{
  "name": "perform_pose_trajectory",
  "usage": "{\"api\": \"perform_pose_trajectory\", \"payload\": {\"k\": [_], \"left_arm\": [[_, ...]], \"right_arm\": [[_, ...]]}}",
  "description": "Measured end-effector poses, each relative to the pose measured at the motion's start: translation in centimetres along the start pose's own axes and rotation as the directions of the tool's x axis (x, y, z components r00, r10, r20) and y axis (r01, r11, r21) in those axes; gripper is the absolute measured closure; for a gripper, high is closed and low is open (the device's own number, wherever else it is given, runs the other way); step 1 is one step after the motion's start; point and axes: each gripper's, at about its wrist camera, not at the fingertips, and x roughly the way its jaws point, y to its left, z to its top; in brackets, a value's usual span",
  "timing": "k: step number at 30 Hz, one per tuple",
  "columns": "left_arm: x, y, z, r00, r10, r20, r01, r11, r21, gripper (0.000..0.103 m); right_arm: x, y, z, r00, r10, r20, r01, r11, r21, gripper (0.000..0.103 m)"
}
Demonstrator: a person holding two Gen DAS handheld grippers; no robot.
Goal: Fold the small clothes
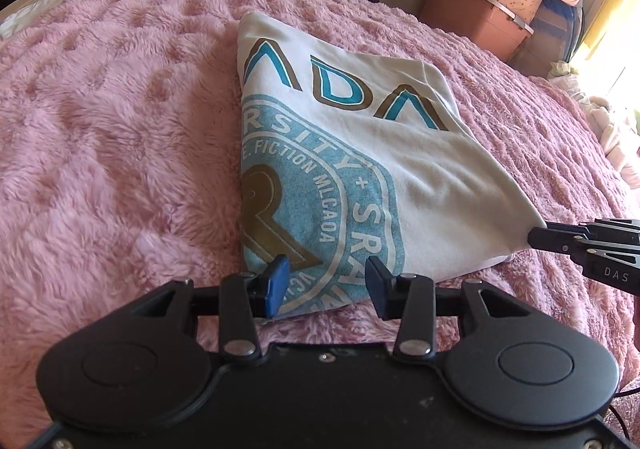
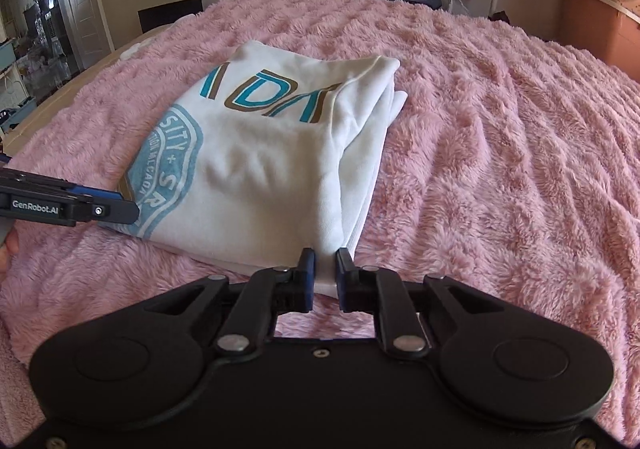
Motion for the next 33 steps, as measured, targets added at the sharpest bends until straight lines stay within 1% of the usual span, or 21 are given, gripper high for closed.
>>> {"api": "perform_pose_trajectory", "payload": {"k": [2, 5, 7, 9, 11, 13, 14, 16, 17, 20, 23, 25, 28, 29, 31, 33], "left_arm": [[0.4, 0.2, 0.0, 1.0, 0.014, -0.014, -0.014, 1.0, 0.006, 0.059], [0.9, 0.6, -0.2, 0.999, 0.017, -0.033, -0.017, 1.0, 0.005, 0.058], [1.0, 0.9, -0.2, 0.999, 0.013, -0.037, -0.013, 1.0, 0.0, 0.058], [0.6, 0.9, -0.1, 0.999, 0.005, -0.035, -0.005, 1.0, -0.019, 0.059], [-0.5, 0.6, 0.6, 1.0, -0.016, -0.008, 0.016, 1.0, -0.018, 0.059], [-1.7, 0.0, 1.5, 0.998, -0.031, 0.048, 0.031, 1.0, 0.002, 0.059], [-2.2, -0.4, 2.1, 0.997, -0.034, 0.072, 0.034, 0.999, 0.007, 0.059], [-2.4, -0.9, 3.6, 0.992, -0.053, 0.111, 0.053, 0.999, -0.001, 0.058], [-2.2, -0.9, 4.5, 0.99, -0.061, 0.126, 0.062, 0.998, -0.007, 0.058], [-0.4, -1.0, 7.8, 0.987, -0.038, 0.159, 0.039, 0.999, -0.008, 0.058], [2.1, 0.0, 11.0, 0.983, -0.046, 0.177, 0.053, 0.998, -0.033, 0.057], [3.9, 0.9, 12.9, 0.982, -0.063, 0.177, 0.075, 0.995, -0.062, 0.057], [6.4, 2.3, 14.7, 0.984, -0.072, 0.166, 0.092, 0.989, -0.12, 0.057], [7.3, 2.7, 15.0, 0.987, -0.059, 0.151, 0.08, 0.987, -0.138, 0.057], [8.6, 3.5, 15.2, 0.991, -0.043, 0.125, 0.065, 0.982, -0.177, 0.057], [9.6, 4.5, 14.6, 0.992, -0.055, 0.113, 0.08, 0.972, -0.223, 0.057]], "right_arm": [[0.1, 0.1, 0.0, 1.0, -0.022, -0.01, 0.022, 1.0, -0.003, 0.091], [2.5, -1.1, -1.0, 0.997, -0.004, -0.076, 0.009, 0.998, 0.064, 0.091], [3.5, -1.8, -1.9, 0.997, 0.019, -0.075, -0.01, 0.993, 0.117, 0.092], [3.6, -1.9, -2.1, 0.998, 0.024, -0.065, -0.015, 0.991, 0.134, 0.091], [3.2, -1.8, -1.9, 0.998, 0.018, -0.061, -0.01, 0.991, 0.133, 0.091], [2.2, -1.8, -1.3, 0.999, 0.011, -0.049, -0.004, 0.991, 0.135, 0.089], [1.3, -1.9, -0.9, 0.999, 0.009, -0.032, -0.004, 0.991, 0.136, 0.086], [0.0, -1.5, 0.3, 1.0, 0.004, 0.009, -0.005, 0.994, 0.113, 0.086], [-0.5, -1.2, 1.0, 0.999, 0.0, 0.034, -0.003, 0.995, 0.098, 0.086], [-0.3, -0.5, 3.9, 0.995, 0.039, 0.092, -0.044, 0.997, 0.057, 0.086], [2.1, 0.0, 7.2, 0.986, 0.005, 0.167, -0.004, 1.0, -0.01, 0.085], [4.5, -0.4, 9.2, 0.981, -0.006, 0.193, 0.011, 1.0, -0.027, 0.085], [8.3, -1.3, 11.4, 0.983, 0.002, 0.184, 0.001, 1.0, -0.014, 0.085], [9.2, -1.6, 11.8, 0.983, 0.003, 0.181, -0.001, 1.0, -0.014, 0.085], [10.8, -1.9, 12.3, 0.986, -0.016, 0.166, 0.019, 1.0, -0.018, 0.085], [12.5, -2.3, 12.2, 0.992, -0.056, 0.117, 0.058, 0.998, -0.014, 0.085]]}}
